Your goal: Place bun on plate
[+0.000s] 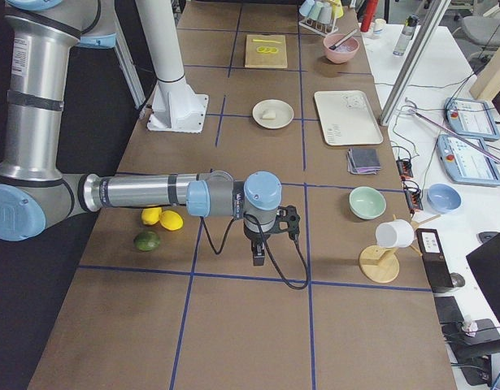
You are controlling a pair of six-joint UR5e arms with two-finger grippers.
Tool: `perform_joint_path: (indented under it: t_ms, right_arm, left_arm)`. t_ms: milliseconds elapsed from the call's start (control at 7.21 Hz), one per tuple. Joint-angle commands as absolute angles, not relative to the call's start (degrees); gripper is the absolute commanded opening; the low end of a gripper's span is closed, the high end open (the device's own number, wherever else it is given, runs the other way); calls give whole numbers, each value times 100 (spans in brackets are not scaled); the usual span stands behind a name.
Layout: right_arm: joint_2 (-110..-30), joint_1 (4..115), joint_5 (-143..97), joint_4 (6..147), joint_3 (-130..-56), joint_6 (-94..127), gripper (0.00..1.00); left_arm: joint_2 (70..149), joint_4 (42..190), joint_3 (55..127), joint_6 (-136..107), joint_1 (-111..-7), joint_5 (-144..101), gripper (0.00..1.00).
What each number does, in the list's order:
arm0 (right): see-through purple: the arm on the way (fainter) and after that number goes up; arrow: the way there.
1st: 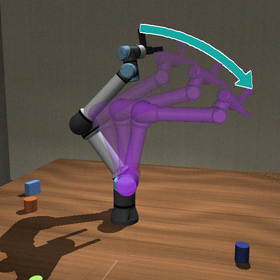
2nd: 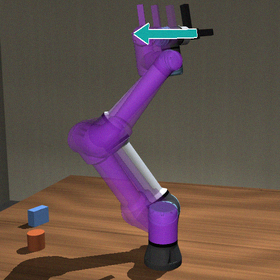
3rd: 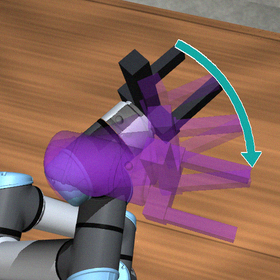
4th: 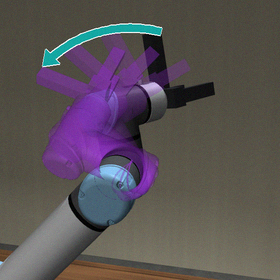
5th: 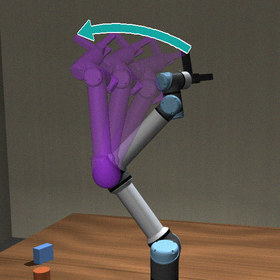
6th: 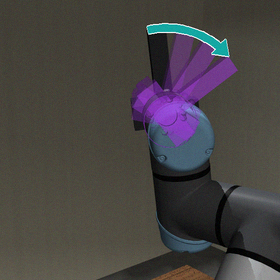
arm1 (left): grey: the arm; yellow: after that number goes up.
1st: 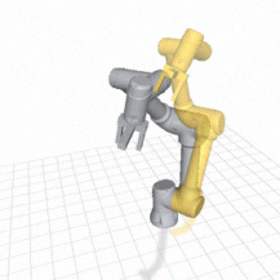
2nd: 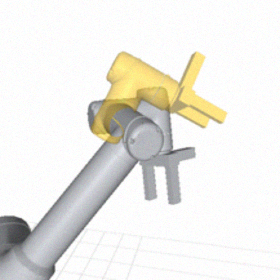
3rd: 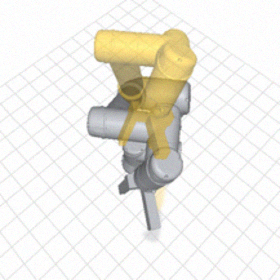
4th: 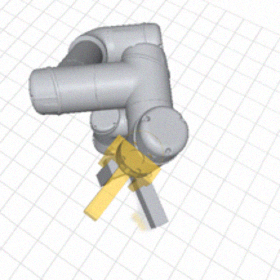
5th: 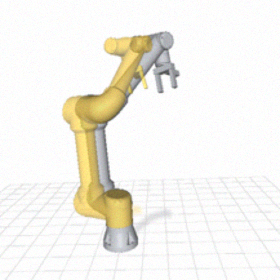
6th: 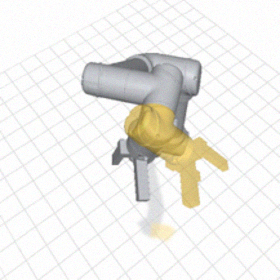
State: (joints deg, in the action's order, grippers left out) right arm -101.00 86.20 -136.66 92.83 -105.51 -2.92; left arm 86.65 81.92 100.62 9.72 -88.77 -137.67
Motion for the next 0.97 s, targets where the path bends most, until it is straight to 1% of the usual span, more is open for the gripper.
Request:
perform_joint_path:
  t_ms: [0,832]
  right_arm:
    - [-10107,8622,-13649,9290,-10547,-299,100]
    - [-10107,8640,-13614,9290,-10521,-211,100]
  left_arm:
    - [8640,8174,9994,967,-8877,-13755,100]
    - [8587,8095,9993,896,-8886,-13307,100]
